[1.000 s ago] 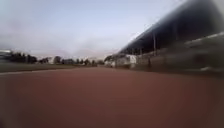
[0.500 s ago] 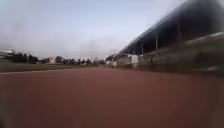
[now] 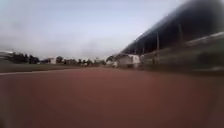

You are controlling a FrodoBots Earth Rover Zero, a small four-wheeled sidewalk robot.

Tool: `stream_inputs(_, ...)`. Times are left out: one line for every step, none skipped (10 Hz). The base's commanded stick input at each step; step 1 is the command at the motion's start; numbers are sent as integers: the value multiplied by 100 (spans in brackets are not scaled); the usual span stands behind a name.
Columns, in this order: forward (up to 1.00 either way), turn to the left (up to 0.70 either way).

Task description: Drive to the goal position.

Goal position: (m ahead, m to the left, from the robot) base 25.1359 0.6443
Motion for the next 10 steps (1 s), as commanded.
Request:
stream_inputs(70, 0)
stream_inputs(70, 0)
stream_inputs(70, 0)
stream_inputs(70, 0)
stream_inputs(70, 0)
stream_inputs(70, 0)
stream_inputs(70, 0)
stream_inputs(70, 0)
stream_inputs(70, 0)
stream_inputs(70, 0)
